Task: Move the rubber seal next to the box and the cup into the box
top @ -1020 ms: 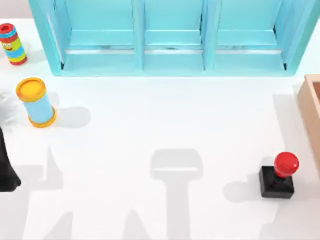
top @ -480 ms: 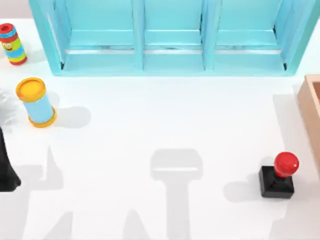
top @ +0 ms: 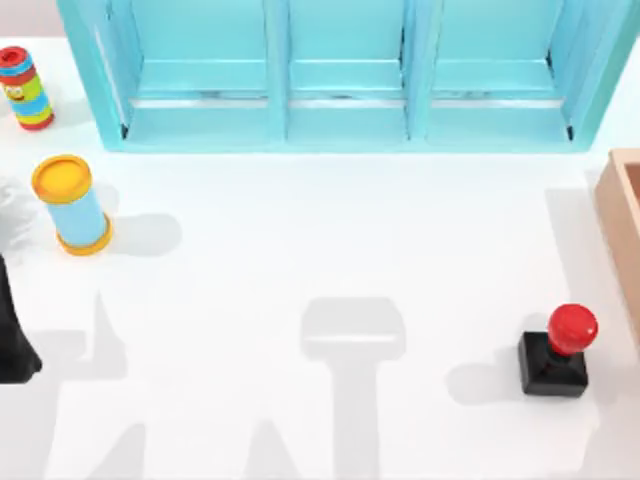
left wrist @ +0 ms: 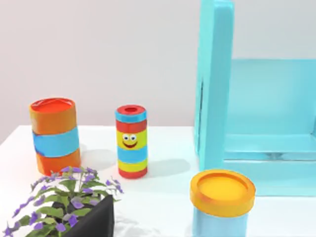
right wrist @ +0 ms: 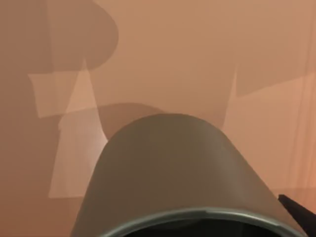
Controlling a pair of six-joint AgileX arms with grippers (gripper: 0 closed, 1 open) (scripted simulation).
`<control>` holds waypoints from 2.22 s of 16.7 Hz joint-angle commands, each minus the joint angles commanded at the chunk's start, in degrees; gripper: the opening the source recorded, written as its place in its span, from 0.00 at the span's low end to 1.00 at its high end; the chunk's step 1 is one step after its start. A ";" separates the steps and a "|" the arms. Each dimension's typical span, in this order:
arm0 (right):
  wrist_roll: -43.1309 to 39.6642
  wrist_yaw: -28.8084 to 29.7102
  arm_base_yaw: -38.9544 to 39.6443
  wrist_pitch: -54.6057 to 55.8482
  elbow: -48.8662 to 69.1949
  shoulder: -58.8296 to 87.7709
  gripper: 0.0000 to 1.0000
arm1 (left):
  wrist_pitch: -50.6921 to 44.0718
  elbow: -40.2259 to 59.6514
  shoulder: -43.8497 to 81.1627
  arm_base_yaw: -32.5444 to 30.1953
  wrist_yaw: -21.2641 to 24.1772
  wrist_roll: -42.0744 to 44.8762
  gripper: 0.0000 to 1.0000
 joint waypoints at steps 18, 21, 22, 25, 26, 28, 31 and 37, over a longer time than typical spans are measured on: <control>0.00 0.00 0.00 0.00 0.00 0.00 1.00 | 0.00 0.00 0.00 0.00 0.00 0.00 1.00; 0.00 0.00 0.00 0.00 0.00 0.00 1.00 | 0.00 0.00 0.00 0.00 0.00 0.00 1.00; 0.00 0.00 0.00 0.00 0.00 0.00 1.00 | 0.00 0.00 0.00 0.00 0.00 0.00 1.00; 0.02 0.07 -0.02 -0.12 0.16 -0.17 1.00 | 0.00 0.00 0.00 0.00 0.00 0.00 1.00; 0.14 0.39 0.06 -0.71 0.88 -0.86 1.00 | 0.00 0.00 0.00 0.00 0.00 0.00 1.00; 0.64 1.58 0.18 -3.17 4.14 -3.75 1.00 | 0.00 0.00 0.00 0.00 0.00 0.00 1.00; 1.47 3.39 0.21 -8.99 12.94 -8.87 1.00 | 0.00 0.00 0.00 0.00 0.00 0.00 1.00; 0.26 1.96 0.11 -20.56 21.38 -7.88 1.00 | 0.00 0.00 0.00 0.00 0.00 0.00 1.00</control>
